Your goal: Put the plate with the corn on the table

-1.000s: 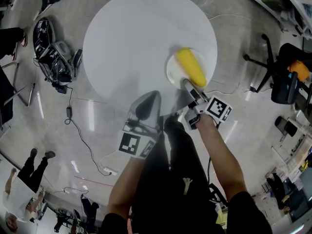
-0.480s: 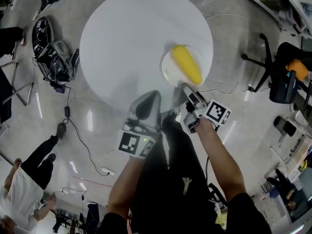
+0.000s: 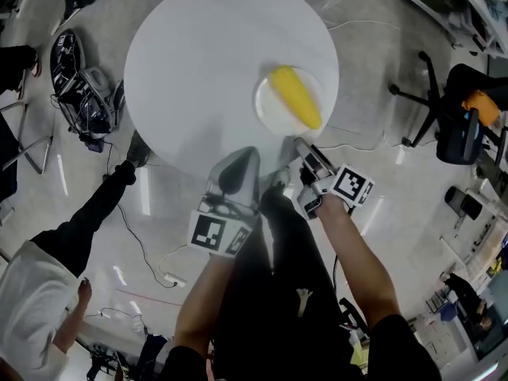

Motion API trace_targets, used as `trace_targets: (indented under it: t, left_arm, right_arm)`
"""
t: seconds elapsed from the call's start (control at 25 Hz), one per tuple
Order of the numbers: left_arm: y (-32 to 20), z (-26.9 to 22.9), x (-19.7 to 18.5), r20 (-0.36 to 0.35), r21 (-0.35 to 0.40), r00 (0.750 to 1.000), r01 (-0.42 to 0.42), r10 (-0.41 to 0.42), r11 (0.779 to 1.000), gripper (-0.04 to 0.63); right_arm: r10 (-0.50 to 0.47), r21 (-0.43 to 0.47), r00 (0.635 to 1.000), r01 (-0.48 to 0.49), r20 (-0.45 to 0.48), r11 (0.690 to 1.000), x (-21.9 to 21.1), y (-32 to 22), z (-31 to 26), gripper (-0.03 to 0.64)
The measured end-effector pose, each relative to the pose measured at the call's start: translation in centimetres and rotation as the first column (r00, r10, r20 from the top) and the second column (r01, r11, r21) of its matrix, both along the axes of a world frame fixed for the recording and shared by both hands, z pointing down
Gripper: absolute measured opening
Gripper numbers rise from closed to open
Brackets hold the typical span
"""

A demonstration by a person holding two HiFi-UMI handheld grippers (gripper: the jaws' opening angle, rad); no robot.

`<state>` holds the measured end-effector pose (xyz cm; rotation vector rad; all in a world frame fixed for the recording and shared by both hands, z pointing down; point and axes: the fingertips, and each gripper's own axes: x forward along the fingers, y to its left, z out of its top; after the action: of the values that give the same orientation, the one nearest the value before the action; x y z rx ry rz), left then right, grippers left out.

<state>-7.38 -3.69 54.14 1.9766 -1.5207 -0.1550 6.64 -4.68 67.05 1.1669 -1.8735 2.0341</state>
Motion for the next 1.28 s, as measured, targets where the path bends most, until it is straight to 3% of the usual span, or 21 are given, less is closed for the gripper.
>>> trace_targets:
  t: [0.28, 0.4, 0.52, 0.64, 1.04, 1.28]
  left_arm:
    - [0.7, -0.6, 1.0, -0.004, 0.011, 1.0, 0.0, 0.0, 1.0, 0.006]
    - [1.2, -1.0, 1.2, -0.002, 0.015, 1.0, -0.002, 0.002, 1.0, 0.006]
    - [1.9, -1.1, 1.4, -0.001, 0.019, 1.0, -0.004, 0.004, 1.0, 0.006]
    - [2.4, -1.4, 1.6, 0.003, 0.024, 1.0, -0.006, 0.006, 1.0, 0.006]
    - [4.2, -3.7, 2.3, 0.029, 0.042, 1.0, -0.005, 0.004, 0.999, 0.006]
    - [5.1, -6.5, 2.8, 0.044, 0.053, 0.999, 0.017, -0.019, 0.998, 0.006]
  right_arm:
    - [-0.066, 0.146, 0.993, 0.051, 0.102, 0.988, -0.7, -0.5, -2.2, 0.184]
    - [-0.04, 0.101, 0.998, 0.035, 0.049, 0.994, 0.4, 0.3, -1.8, 0.135]
    - [-0.036, 0.104, 0.999, 0.034, 0.014, 0.994, 1.0, 1.0, -1.9, 0.042]
    - [-0.039, 0.11, 0.999, 0.038, 0.011, 0.993, 1.2, 1.4, -2.1, 0.011]
    - [-0.059, 0.141, 0.998, 0.054, 0.033, 0.989, 1.3, 2.6, -4.7, 0.009]
    - [-0.079, 0.144, 0.997, 0.08, -0.008, 0.986, 1.8, 3.5, -6.6, 0.009]
